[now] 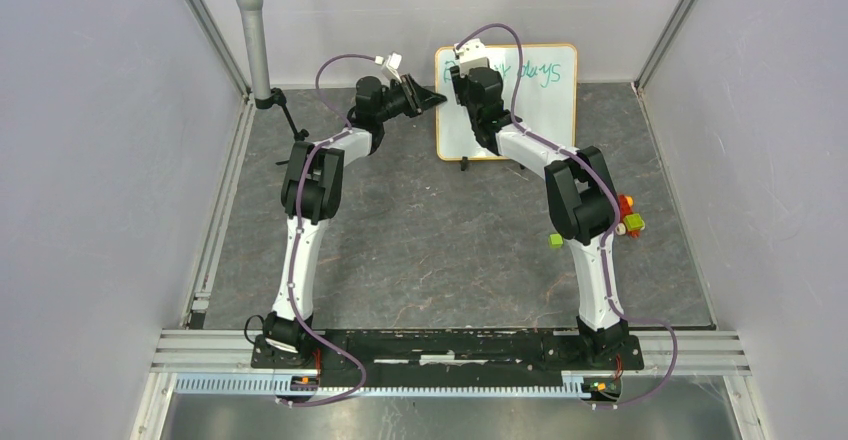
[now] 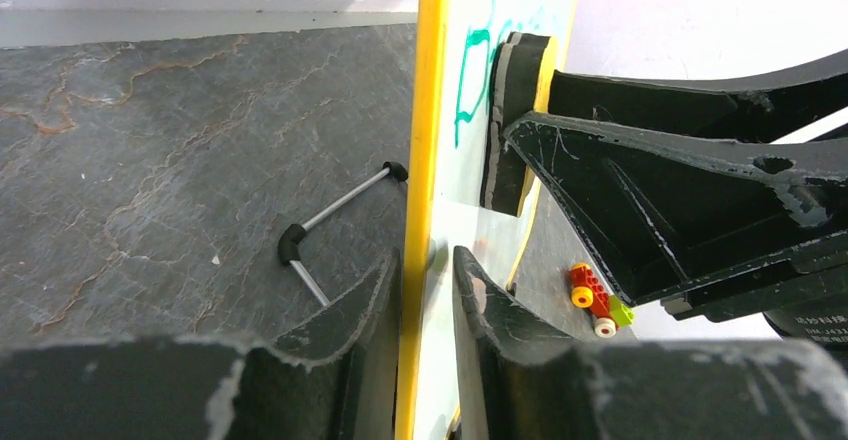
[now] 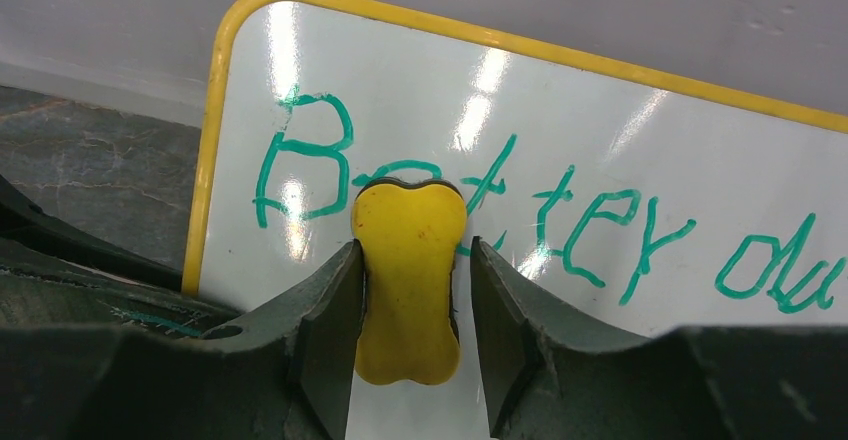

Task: Erase the whiteboard

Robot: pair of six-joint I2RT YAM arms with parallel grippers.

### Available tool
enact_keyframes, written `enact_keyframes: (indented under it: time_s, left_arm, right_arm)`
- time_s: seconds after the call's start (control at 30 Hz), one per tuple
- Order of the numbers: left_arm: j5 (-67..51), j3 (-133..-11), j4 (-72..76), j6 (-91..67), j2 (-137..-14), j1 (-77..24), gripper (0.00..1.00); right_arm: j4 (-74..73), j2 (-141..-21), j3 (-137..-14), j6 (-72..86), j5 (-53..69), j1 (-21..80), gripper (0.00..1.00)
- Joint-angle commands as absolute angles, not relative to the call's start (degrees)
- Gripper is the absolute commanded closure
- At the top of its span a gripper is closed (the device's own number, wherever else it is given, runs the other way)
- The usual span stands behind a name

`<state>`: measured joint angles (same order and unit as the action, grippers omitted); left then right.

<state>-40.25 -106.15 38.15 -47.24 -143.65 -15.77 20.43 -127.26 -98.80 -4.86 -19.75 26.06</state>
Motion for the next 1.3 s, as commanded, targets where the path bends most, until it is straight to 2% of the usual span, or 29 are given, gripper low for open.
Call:
enact_keyframes:
  time_s: [0.0, 0.13, 0.3, 0.73, 1.0, 1.27]
  left_arm:
    - [-42.0, -107.7, 42.1, -45.7, -143.1, -15.6, 0.7]
    - [-42.1, -106.4, 43.2, -44.2, -142.4, -15.6, 0.77]
    - [-42.0, -104.9, 42.7, -41.1, -141.2, -15.8, 0.84]
    - [-38.2, -101.7, 36.8, -30.3, -138.7, -17.1, 0.98]
    - [-34.5, -101.4, 34.0, -27.1, -137.7, -17.7, 0.98]
    - [-31.0, -99.9, 32.4, -23.5, -136.0, -18.7, 0.98]
  right_arm:
    - [21.9, -128.2, -101.6, -5.3, -20.5, 25.6, 0.54]
    - [20.7, -128.7, -103.5, -5.2, -20.0, 25.4, 0.62]
    - [21.3, -127.7, -103.0, -5.0, -19.8, 24.7, 0.66]
    - [21.7, -125.2, -99.7, -3.8, -19.3, 18.0, 0.67]
    - [21.0, -125.3, -99.7, -2.7, -18.4, 15.7, 0.69]
    - [20.0, -128.2, -104.2, -4.1, -17.6, 21.1, 0.69]
